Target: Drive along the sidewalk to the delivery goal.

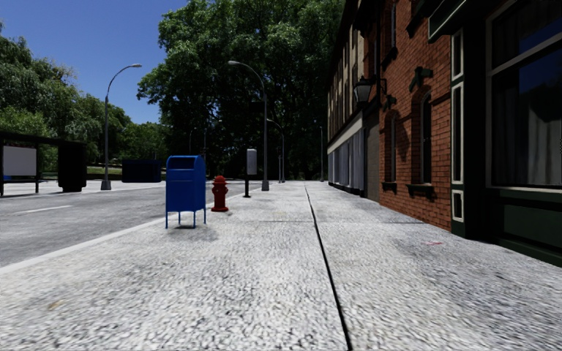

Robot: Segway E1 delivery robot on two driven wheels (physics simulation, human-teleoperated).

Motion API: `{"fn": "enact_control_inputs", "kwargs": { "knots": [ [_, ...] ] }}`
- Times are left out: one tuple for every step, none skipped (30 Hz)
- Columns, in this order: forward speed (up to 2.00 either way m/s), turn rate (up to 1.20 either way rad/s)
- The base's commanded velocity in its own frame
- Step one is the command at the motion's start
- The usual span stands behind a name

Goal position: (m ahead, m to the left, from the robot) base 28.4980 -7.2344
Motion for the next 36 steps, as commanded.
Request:
{"fn": "enact_control_inputs", "kwargs": {
  "knots": [
    [1.94, 0.0],
    [1.94, 0.0],
    [1.94, 0.0],
    [1.94, 0.0],
    [1.95, 0.0],
    [1.95, 0.0],
    [1.95, 0.0],
    [1.95, 0.0],
    [1.95, 0.0],
    [1.95, 0.0],
    [1.95, 0.0],
    [1.95, 0.0],
    [1.95, 0.0],
    [1.95, 0.0],
    [1.95, 0.0],
    [1.95, 0.0],
    [1.95, 0.0],
    [1.95, 0.0],
    [1.95, 0.0],
    [1.95, 0.0],
    [1.96, 0.0],
    [1.96, 0.0],
    [1.96, 0.0],
    [1.96, 0.0],
    [1.96, 0.0],
    [1.96, 0.0],
    [1.96, 0.0],
    [1.96, 0.0],
    [1.96, 0.0],
    [1.96, 0.0],
    [1.96, 0.0],
    [1.97, 0.0],
    [1.98, 0.0],
    [2.0, 0.0],
    [2.0, 0.0],
    [2.0, 0.0]
  ]
}}
